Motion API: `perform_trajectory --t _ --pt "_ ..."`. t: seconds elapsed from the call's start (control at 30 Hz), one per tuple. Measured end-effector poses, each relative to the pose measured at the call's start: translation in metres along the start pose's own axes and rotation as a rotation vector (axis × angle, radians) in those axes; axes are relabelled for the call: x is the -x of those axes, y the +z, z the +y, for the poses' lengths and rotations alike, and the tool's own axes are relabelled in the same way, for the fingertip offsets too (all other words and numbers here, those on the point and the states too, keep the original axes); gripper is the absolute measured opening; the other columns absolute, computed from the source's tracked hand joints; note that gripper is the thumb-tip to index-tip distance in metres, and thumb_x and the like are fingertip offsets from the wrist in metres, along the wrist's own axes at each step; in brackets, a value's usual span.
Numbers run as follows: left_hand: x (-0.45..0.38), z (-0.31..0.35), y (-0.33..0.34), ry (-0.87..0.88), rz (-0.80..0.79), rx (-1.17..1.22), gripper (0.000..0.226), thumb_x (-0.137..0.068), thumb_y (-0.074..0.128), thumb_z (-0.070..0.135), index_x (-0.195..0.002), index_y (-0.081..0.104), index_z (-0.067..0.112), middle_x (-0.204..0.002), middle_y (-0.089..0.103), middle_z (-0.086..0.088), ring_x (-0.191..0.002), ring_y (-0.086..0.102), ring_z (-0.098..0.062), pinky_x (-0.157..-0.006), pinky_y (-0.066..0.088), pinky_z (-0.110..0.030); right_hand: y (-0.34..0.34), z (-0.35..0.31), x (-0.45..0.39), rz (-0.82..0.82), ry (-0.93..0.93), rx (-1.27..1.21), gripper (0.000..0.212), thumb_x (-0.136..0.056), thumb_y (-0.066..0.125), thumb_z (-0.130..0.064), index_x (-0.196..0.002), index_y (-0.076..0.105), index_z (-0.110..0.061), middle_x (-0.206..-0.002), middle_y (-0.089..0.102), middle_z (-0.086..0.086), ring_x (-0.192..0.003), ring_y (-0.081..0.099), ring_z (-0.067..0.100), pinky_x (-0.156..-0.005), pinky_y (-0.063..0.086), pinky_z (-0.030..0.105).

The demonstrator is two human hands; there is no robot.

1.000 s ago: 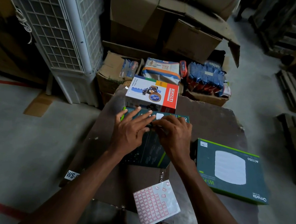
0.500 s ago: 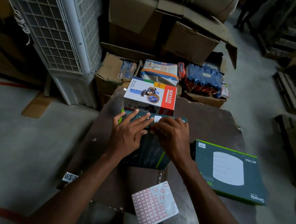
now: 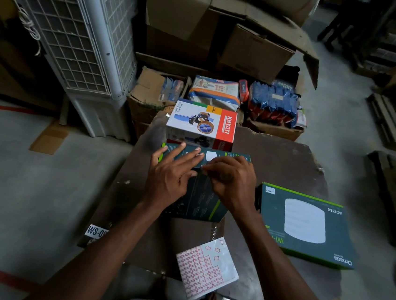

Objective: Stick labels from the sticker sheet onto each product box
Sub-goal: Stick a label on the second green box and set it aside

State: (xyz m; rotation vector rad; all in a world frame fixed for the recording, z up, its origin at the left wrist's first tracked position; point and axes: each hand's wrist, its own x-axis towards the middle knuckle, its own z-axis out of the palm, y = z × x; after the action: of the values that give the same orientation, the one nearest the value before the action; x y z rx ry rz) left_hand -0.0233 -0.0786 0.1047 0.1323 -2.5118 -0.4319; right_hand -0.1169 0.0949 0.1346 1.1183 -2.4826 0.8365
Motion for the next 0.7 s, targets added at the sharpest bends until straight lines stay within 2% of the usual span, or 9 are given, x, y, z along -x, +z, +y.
perform_trajectory --t 0.13,0.27,0.3,0.37,0.4,0.47,0.53,0.63,0.7 --pt "-0.001 0.0 0.002 -0.002 0.006 -0.012 0.055 -0.09 0.071 0.021 -0.142 0.057 0.029 -0.146 0.055 0.011 -0.143 0.044 -0.019 -0.115 0.025 -0.047 0.001 0.001 -0.004 -0.03 -0.001 0.06 0.016 -0.09 0.073 -0.04 -0.105 0.076 -0.036 -0.106 0.071 -0.015 -0.091 0.052 0.011 -0.072 0.038 0.03" --pt "-0.002 -0.002 0.002 0.021 0.004 -0.026 0.054 -0.092 0.069 0.022 -0.144 0.055 0.03 -0.148 0.053 0.012 -0.143 0.042 -0.018 -0.116 0.026 -0.049 0.001 0.0 0.0 -0.035 -0.061 0.125 0.021 -0.092 0.069 -0.038 -0.112 0.074 -0.034 -0.114 0.069 -0.01 -0.096 0.052 0.016 -0.075 0.045 0.039" --pt "-0.002 -0.003 0.002 0.027 0.004 -0.029 0.054 -0.092 0.069 0.022 -0.144 0.054 0.03 -0.149 0.052 0.011 -0.143 0.042 -0.019 -0.116 0.026 -0.05 0.0 0.0 0.0 -0.035 -0.066 0.122 0.022 -0.091 0.069 -0.037 -0.113 0.073 -0.033 -0.117 0.068 -0.009 -0.101 0.053 0.017 -0.078 0.046 0.042" --pt "0.0 -0.004 0.001 0.037 0.005 -0.03 0.054 -0.092 0.07 0.023 -0.144 0.055 0.029 -0.149 0.053 0.011 -0.143 0.042 -0.02 -0.117 0.025 -0.05 -0.002 0.002 0.0 -0.071 -0.048 0.11 0.037 -0.087 0.074 -0.035 -0.123 0.067 -0.033 -0.132 0.063 -0.005 -0.124 0.05 0.025 -0.098 0.044 0.045" --pt "0.001 -0.005 0.002 0.04 0.007 -0.03 0.054 -0.092 0.07 0.023 -0.144 0.055 0.028 -0.149 0.053 0.01 -0.143 0.042 -0.019 -0.117 0.025 -0.05 -0.004 0.003 0.0 -0.123 -0.023 0.103 0.051 -0.085 0.076 -0.034 -0.134 0.06 -0.033 -0.145 0.056 -0.002 -0.137 0.043 0.03 -0.107 0.036 0.047" --pt "0.001 -0.006 0.006 0.04 0.02 -0.018 0.051 -0.093 0.07 0.024 -0.142 0.057 0.027 -0.148 0.054 0.01 -0.144 0.042 -0.018 -0.119 0.024 -0.05 -0.009 0.002 -0.001 -0.265 0.024 0.123 0.084 -0.085 0.077 -0.041 -0.156 0.033 -0.038 -0.163 0.035 0.004 -0.152 0.025 0.037 -0.116 0.025 0.051" --pt "0.001 -0.008 0.009 0.037 0.068 0.023 0.048 -0.095 0.067 0.029 -0.141 0.058 0.021 -0.149 0.054 0.005 -0.144 0.042 -0.019 -0.121 0.023 -0.05 -0.009 0.0 -0.001 -0.368 0.022 0.219 0.096 -0.088 0.07 -0.053 -0.161 0.008 -0.043 -0.169 0.02 0.009 -0.155 0.012 0.042 -0.122 0.019 0.056" --pt "0.007 -0.01 0.011 -0.034 0.181 0.075 0.074 -0.094 0.067 0.039 -0.154 0.036 0.006 -0.161 0.034 -0.012 -0.152 0.027 -0.025 -0.123 0.025 -0.045 -0.004 -0.003 -0.001 -0.395 -0.016 0.328 0.092 -0.092 0.063 -0.056 -0.16 0.001 -0.045 -0.168 0.015 0.016 -0.153 0.008 0.05 -0.122 0.016 0.064" --pt "0.016 -0.008 0.011 -0.155 0.236 0.231 0.099 -0.086 0.077 0.034 -0.158 0.017 0.001 -0.166 0.018 -0.016 -0.155 0.017 -0.026 -0.125 0.021 -0.036 -0.002 -0.005 -0.002 -0.396 -0.016 0.36 0.09 -0.095 0.061 -0.053 -0.159 -0.001 -0.047 -0.167 0.017 0.017 -0.151 0.007 0.053 -0.119 0.015 0.069"
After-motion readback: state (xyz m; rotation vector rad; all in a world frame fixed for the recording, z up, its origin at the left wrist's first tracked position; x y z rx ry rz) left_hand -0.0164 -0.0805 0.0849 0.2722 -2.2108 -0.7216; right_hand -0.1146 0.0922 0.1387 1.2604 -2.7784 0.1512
